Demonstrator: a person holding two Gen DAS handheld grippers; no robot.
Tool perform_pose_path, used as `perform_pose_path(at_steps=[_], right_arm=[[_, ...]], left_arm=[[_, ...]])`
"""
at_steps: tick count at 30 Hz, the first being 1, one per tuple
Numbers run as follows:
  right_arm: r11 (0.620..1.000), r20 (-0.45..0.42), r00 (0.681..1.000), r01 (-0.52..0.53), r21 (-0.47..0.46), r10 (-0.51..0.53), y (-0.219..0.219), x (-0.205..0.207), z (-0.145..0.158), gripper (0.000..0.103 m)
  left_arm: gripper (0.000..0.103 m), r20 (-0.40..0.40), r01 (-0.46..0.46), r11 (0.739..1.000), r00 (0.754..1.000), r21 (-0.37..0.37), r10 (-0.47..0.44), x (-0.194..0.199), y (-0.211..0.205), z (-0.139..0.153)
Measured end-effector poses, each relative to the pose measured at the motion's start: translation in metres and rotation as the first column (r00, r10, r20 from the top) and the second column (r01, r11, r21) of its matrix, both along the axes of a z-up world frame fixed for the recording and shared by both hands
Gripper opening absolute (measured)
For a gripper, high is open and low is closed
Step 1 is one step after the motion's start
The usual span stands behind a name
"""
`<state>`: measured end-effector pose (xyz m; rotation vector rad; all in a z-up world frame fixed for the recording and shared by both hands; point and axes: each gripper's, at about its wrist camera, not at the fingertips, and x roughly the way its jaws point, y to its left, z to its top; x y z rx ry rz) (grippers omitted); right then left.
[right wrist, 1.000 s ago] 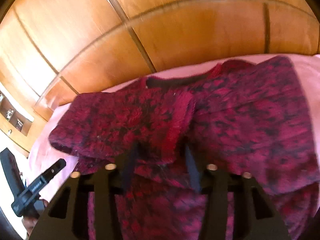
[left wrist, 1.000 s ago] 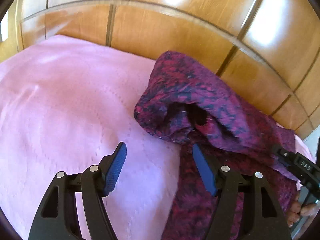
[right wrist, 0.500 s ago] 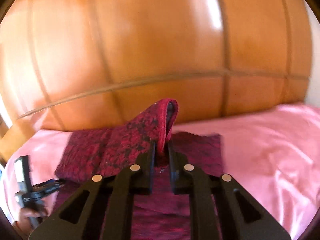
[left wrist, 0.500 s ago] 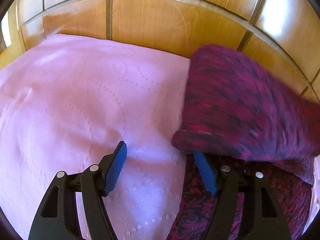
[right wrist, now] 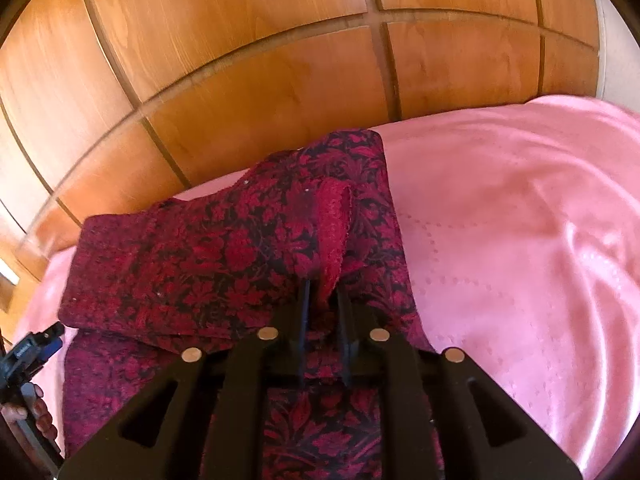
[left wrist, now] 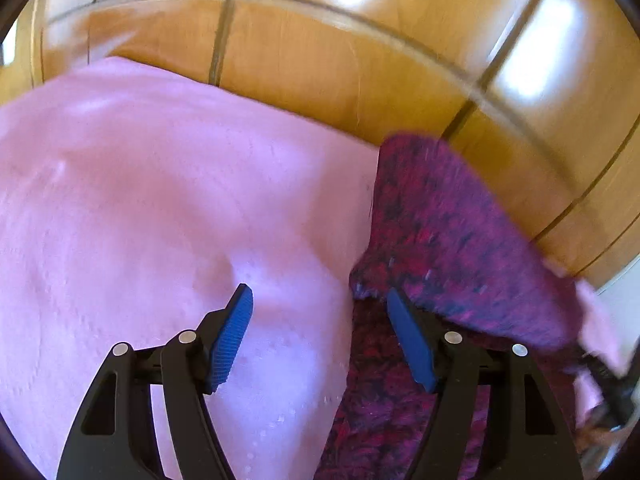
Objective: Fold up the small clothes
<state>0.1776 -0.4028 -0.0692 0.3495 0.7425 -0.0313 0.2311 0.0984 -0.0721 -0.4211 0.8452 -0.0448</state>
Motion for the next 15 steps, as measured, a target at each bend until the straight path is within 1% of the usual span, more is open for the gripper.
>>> perform_pose_path(at_steps=[1, 2, 3, 4, 6, 7, 9, 13, 15], right_arm=[[1.0, 0.004, 1.0, 0.007, -0.009, -0.007, 0.0, -0.005, 0.005, 0.028], [1.0, 0.01, 1.0, 0.016, -0.018, -0.015, 0.002, -0.007, 0.009, 0.035], [0.999, 0.023, 0.999, 0.026, -0.025, -0.026, 0.0, -0.01, 0.013, 0.044], [0.999, 0.038, 0.999, 0.037, -0.034, -0.035, 0.0, -0.012, 0.018, 0.045], [0.997, 0.084, 0.996, 0.04, -0.062, -0.035, 0.005, -0.017, 0.031, 0.046], [0.997, 0.1, 0.995, 0.031, -0.071, -0.024, 0.009, -0.019, 0.037, 0.046], [0.995, 0.123, 0.992, 0.0, -0.097, 0.012, 0.019, -0.017, 0.048, 0.047], [0.986, 0.13, 0.988, -0.069, -0.151, 0.089, 0.043, -0.005, 0.057, 0.048], [0.98, 0.112, 0.987, -0.091, -0.174, 0.112, 0.051, 0.006, 0.054, 0.048]], left_arm=[[0.069, 0.006, 0.001, 1.0, 1.0, -0.022, -0.001, 0.003, 0.004, 0.004], [0.069, 0.009, 0.004, 0.998, 1.0, -0.055, -0.004, 0.009, 0.01, 0.008], [0.069, 0.011, 0.009, 0.996, 1.0, -0.088, -0.008, 0.015, 0.016, 0.011], [0.069, 0.011, 0.011, 0.992, 1.0, -0.125, -0.01, 0.023, 0.021, 0.013], [0.069, -0.001, 0.033, 0.984, 0.999, -0.175, -0.034, 0.043, 0.024, 0.014], [0.069, -0.012, 0.052, 0.98, 0.998, -0.19, -0.056, 0.058, 0.023, 0.014], [0.069, -0.029, 0.064, 0.979, 0.997, -0.191, -0.071, 0.08, 0.021, 0.013], [0.069, -0.078, 0.083, 0.956, 0.991, -0.281, -0.109, 0.119, 0.015, 0.001], [0.069, -0.094, 0.083, 0.952, 0.989, -0.296, -0.115, 0.132, 0.01, -0.002]])
